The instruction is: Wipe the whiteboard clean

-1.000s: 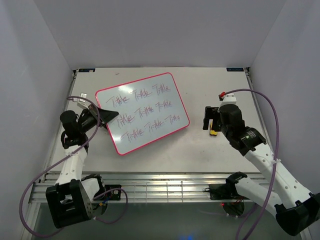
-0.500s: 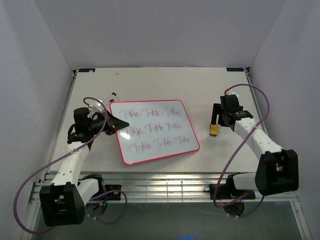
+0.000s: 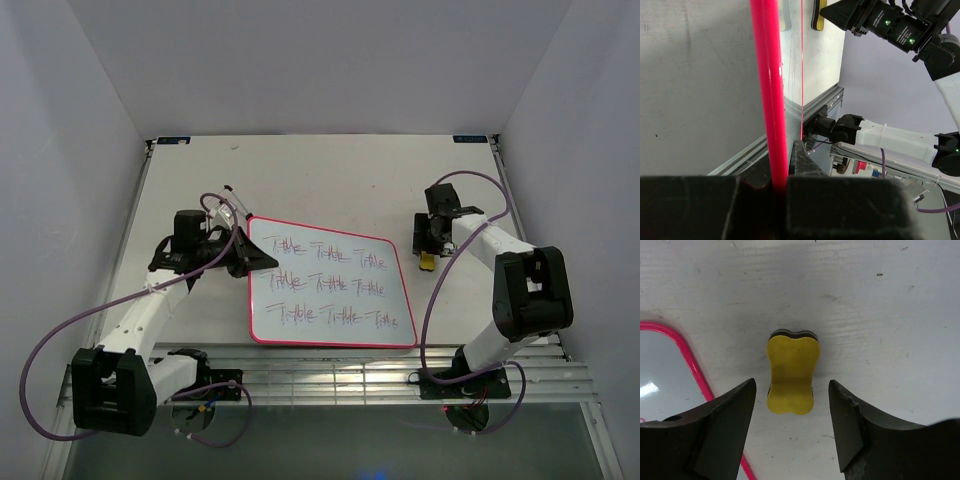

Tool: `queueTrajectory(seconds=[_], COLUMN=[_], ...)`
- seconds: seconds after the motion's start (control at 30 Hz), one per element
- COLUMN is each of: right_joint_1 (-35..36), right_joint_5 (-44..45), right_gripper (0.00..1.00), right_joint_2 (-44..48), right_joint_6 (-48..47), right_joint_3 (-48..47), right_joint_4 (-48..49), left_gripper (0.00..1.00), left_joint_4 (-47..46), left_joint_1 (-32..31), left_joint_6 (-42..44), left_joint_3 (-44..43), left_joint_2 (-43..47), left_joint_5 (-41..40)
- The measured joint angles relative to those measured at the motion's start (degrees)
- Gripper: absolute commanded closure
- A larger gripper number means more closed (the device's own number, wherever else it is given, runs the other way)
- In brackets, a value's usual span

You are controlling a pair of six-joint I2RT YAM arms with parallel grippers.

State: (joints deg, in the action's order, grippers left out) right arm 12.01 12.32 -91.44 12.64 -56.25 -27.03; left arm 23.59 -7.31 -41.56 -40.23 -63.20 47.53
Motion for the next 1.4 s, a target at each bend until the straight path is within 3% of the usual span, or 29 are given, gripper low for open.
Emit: queueTrajectory(seconds=[0.27,0.53,1.03,1.13,1.4], right_joint_1=[0.0,0.0,-0.02,0.0,-0.02], right_joint_5=[-1.11,-1.14,-1.14,-1.14,-1.14], right_gripper=[0.37,0.45,0.47,0.53,0.52], right_joint_2=[-0.7,-1.42,-2.45,-2.6,-2.6], right_joint_6=[0.02,0.26,0.37,0.33,0.44], right_joint_3=[-0.22,-0.15,1.79,1.79,1.84], right_joint_4=[0.24,0.52,2.4,2.64,3.21], left_gripper=[1.0,1.0,1.0,1.0,1.0], left_joint_4=[0.5,0.83,0.79,0.76,0.52], left_joint_1=[-1.18,-1.44,-1.44,-1.44,-1.44], left_joint_6=[0.15,0.02,-0.02,-0.02,-0.04], left_joint_3=[0.15,0.31,0.44,0.48,0.57], left_joint_2=[0.42,1.38,1.55,1.55,1.55], left_joint_5=[-0.68,-1.44,-1.46,-1.46,-1.42])
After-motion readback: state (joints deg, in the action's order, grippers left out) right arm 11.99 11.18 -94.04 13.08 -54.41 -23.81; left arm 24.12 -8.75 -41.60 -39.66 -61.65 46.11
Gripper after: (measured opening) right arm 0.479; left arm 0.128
